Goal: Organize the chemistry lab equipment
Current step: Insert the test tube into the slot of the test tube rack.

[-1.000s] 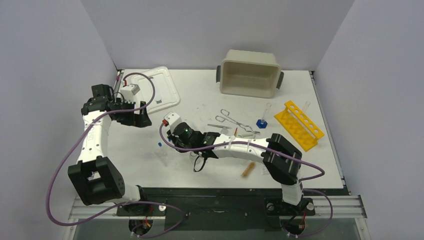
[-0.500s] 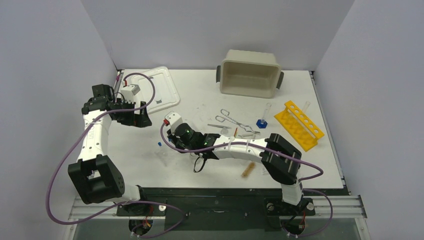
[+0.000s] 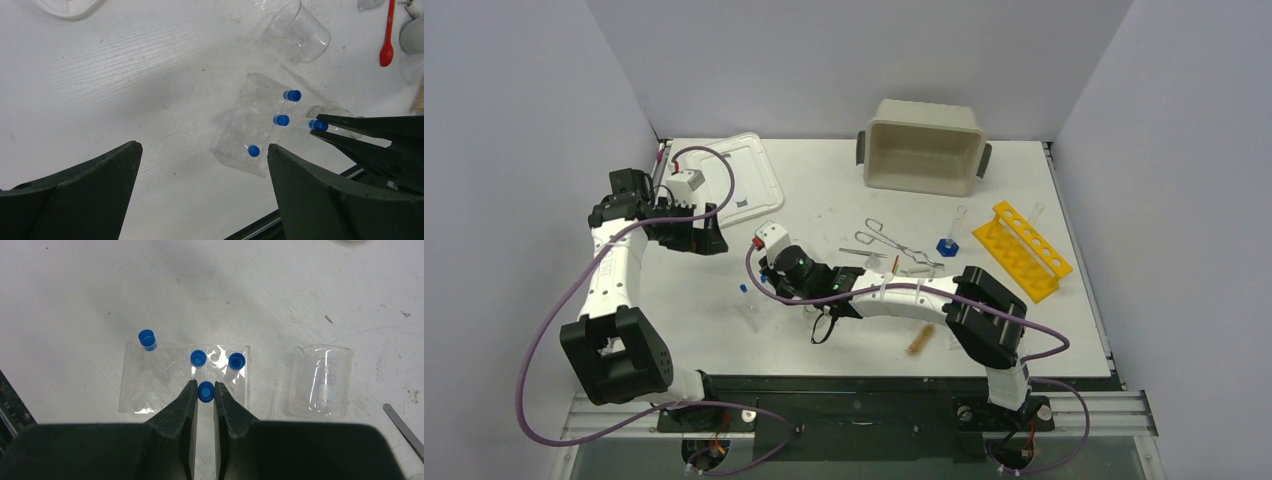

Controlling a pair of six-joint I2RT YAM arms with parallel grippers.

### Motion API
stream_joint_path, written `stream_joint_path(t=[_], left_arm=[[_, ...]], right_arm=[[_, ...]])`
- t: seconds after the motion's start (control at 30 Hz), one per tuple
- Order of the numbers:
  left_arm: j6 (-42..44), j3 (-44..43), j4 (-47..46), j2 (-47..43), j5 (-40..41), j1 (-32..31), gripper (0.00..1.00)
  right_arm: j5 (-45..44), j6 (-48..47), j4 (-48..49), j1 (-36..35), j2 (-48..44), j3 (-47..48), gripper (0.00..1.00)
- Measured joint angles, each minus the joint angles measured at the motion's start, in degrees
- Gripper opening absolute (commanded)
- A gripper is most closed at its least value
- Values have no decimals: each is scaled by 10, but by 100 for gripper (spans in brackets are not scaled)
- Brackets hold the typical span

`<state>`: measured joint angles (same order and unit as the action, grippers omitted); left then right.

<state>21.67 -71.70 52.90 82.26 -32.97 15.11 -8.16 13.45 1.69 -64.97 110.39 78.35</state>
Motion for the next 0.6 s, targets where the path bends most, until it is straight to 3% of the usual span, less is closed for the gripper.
stream_joint_path(t=[0.6], left_arm=[[0,0,0,0,0,0,97]], right_arm=[[-2,-14,14,-19,-10,-17,0]])
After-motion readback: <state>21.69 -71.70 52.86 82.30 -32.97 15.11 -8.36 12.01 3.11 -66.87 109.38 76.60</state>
